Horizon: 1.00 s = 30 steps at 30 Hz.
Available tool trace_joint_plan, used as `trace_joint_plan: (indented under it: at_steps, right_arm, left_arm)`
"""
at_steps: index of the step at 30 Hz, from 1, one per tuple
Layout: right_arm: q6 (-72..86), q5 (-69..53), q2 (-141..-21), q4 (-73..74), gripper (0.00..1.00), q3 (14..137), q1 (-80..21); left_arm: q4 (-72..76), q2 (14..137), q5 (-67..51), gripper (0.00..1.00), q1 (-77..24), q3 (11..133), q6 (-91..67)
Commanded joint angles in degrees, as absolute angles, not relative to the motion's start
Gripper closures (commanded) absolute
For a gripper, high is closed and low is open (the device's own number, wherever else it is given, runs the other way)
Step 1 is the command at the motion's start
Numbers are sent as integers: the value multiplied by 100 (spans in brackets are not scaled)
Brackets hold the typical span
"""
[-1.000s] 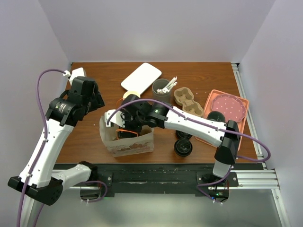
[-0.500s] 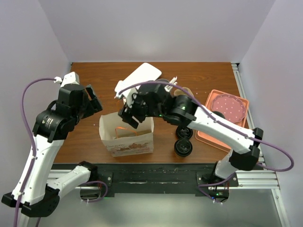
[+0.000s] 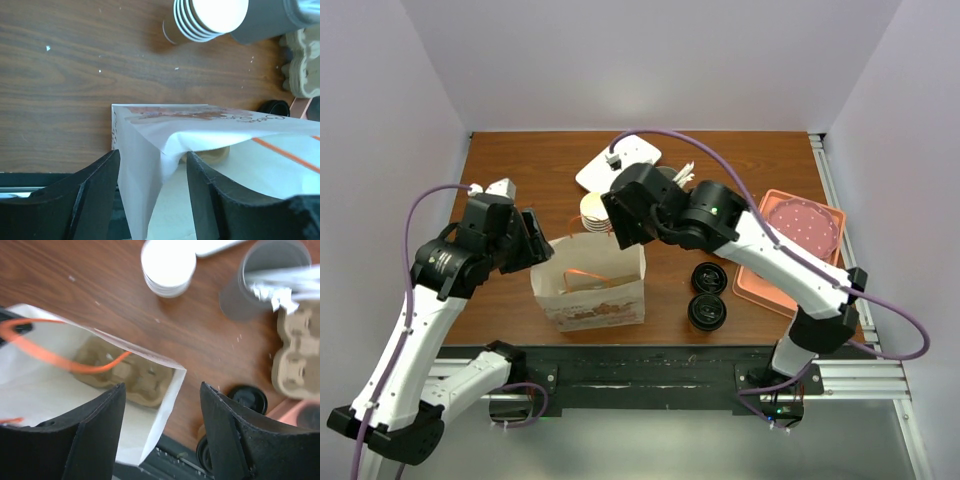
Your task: Pack the takeout coffee
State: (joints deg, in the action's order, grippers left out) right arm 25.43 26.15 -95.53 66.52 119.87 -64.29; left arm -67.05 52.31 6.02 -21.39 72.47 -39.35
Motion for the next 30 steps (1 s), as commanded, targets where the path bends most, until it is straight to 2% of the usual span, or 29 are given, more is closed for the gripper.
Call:
trace_joint_plan:
  at_steps: [1,3,4,7,8,10,11,15,18,20,21,24,27,30]
  right_arm:
    - [3190,2900,-9677,7207,42,11761,-6294]
    - [3243,2883,-9668,7137,48,11559,-6249]
    - [3313,2935,-9659,7119,53,11514,-6197]
    - [3322,2936,-9642,7075,60,11382,-6100]
    - [3314,2944,-9633,7032,67,11347,-6091]
    - [3313,3023,-9580,6988,75,11180,-6073]
    - [3322,3050,-9545,6935,83,11127,-6065]
    - [3480,3251,-9422,7040,96,11030,-6038]
    - [3664,3401,-9255,7093,98,10899,-6021]
    - [3752,3445,-9176,7136,99,10837,-6021]
    - [3910,3480,-9167,7180,99,10811,-6021]
    - [4208,3533,-9097,7268,100,10776,-6021]
    - [4411,3507,-8992,7199,94,10723,-6029]
    - [4526,3437,-8991,7137,85,10758,-6021]
  left_arm:
    - [-6759,5326,413,41,-2101,7207,-3648]
    - [-6645,5352,422,42,-2101,7190,-3578]
    - [-6575,5361,387,45,-2092,7181,-3508]
    - [-6355,5467,378,52,-2101,7233,-3393]
    - [-6215,5502,395,54,-2101,7242,-3358]
    - [-6030,5537,343,62,-2101,7190,-3279]
    - [-5812,5589,282,64,-2101,7172,-3252]
    - [-5406,5827,-122,68,-2101,7207,-3164]
    - [-5265,5985,-150,67,-2101,7286,-3094]
    - [-5326,6064,-106,62,-2101,7347,-3032]
    - [-5378,6099,-18,55,-2101,7443,-2971]
    - [-5703,6214,298,45,-2101,7611,-2770]
    - [-5932,6188,378,43,-2100,7655,-2637]
    - [-5863,6021,38,43,-2101,7524,-2707]
